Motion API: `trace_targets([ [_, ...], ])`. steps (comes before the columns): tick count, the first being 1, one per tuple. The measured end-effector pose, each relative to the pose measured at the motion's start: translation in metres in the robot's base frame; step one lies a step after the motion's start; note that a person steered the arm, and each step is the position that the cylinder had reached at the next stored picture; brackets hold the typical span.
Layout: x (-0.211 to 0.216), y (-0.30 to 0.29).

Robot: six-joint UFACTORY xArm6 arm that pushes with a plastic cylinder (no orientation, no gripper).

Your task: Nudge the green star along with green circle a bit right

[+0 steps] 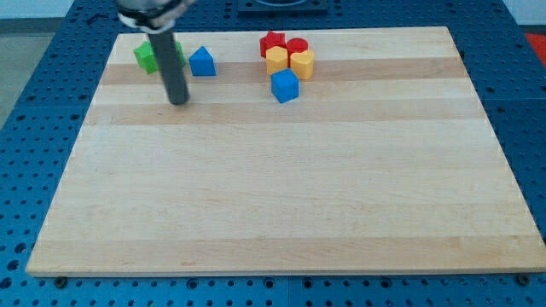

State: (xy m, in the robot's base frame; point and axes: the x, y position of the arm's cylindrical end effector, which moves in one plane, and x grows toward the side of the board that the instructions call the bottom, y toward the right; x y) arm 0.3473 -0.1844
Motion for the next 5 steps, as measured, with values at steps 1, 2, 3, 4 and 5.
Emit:
trace_targets([
  [1, -0.025, -0.033],
  [2, -0.044, -0.052],
  [3, -0.056, -0.05],
  [4, -0.056, -0.046],
  [5, -0.061, -0.047],
])
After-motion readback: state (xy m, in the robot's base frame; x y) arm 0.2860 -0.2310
